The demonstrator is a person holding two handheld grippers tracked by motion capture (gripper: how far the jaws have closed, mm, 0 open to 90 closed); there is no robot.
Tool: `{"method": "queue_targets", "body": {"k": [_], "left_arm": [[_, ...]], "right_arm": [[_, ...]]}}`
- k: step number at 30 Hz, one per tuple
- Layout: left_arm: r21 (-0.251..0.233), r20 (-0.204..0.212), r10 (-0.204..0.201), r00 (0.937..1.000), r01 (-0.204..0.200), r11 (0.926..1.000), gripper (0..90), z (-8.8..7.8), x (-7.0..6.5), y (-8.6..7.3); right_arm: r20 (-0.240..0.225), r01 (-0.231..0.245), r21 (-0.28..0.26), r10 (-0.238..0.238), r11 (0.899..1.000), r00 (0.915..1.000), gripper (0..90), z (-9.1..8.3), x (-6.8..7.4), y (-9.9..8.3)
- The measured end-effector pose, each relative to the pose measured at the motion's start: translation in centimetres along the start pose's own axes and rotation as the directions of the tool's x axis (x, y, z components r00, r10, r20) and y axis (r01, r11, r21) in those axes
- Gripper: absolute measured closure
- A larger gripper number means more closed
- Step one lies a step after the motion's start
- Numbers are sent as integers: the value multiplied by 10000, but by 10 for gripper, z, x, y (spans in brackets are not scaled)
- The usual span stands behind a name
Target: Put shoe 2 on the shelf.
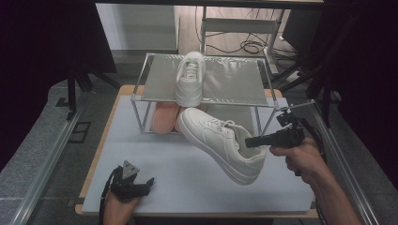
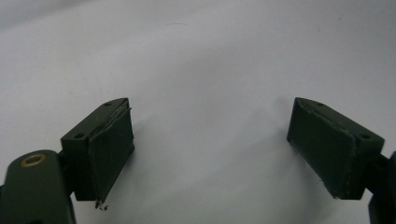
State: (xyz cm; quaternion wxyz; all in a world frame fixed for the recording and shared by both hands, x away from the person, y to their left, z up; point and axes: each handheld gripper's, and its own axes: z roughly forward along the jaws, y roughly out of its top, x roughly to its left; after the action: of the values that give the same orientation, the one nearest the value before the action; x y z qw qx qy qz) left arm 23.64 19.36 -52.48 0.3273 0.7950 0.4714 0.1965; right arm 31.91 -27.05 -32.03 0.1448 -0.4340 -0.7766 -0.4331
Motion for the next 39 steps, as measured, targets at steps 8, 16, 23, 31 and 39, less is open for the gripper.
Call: {"method": "queue_targets", "body": {"k": [8,16,23,31,39], "left_arm": [[2,-7,6,10000,-6,10000,143,0,0,0],[0,-6,3,10000,-3,10000,143,0,0,0],[1,-3,0,10000,0,10000,143,0,0,0],[12,11,-3,10000,3,10000,143,0,0,0],[9,14,-4,10000,4,10000,143,0,0,0]], "right_arm": [[204,-239,-486,249,9985,9995,839,-22,0,6],[352,-451,-965,487,9943,9982,840,-43,0,5],[528,-771,-1404,852,9871,9950,840,-59,-5,5],[764,-1197,-1992,1372,9726,9876,839,-64,-17,13],[798,-1648,-2814,1942,9453,9777,838,-57,-24,32]]}}
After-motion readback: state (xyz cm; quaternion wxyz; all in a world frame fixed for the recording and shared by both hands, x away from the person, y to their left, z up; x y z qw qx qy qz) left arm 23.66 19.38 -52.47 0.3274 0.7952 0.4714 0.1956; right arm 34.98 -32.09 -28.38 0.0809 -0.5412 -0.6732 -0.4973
